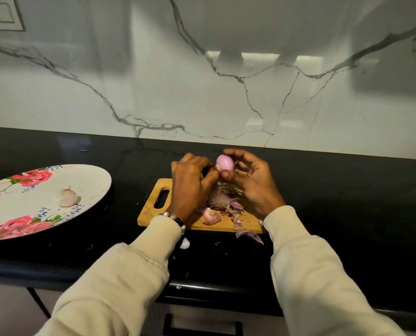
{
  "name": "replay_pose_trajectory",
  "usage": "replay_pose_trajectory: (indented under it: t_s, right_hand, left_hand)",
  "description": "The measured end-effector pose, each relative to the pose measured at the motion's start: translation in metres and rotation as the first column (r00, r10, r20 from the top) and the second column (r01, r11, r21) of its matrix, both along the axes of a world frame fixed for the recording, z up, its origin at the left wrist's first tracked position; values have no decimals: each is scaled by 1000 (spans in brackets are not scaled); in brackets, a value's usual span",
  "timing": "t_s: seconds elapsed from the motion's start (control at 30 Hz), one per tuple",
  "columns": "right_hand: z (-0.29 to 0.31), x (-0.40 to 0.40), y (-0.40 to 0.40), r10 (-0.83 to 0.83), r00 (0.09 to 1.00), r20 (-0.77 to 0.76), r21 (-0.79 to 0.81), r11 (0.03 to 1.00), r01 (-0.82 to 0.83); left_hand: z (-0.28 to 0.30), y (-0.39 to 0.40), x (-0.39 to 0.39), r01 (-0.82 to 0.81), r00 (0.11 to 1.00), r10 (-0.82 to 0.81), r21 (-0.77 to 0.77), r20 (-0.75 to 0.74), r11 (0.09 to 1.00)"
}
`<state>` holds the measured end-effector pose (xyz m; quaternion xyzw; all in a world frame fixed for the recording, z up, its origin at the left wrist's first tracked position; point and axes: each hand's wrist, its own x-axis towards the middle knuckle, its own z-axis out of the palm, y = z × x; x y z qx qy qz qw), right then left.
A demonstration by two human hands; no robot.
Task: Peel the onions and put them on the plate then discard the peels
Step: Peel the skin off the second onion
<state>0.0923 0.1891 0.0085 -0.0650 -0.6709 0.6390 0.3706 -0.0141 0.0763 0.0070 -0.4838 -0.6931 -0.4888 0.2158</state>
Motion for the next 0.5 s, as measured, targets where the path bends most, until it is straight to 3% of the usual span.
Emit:
replay_pose_trajectory:
  t_s: [0.07, 0.3, 0.5]
  right_hand:
    - [-2, -1, 0, -29, 999, 27, 53, 998, 28]
    - [-3, 1, 10, -53, 998, -35, -37, 998, 52]
    - [-4, -1, 6, -51, 998, 35, 73, 996, 48]
  left_hand:
    - [3, -2, 0, -27, 999, 26, 25, 36, 999]
    - [-3, 2, -6, 20, 982, -21, 9, 185, 1000]
    - [1, 2, -3, -8, 984, 5, 15, 178, 1000]
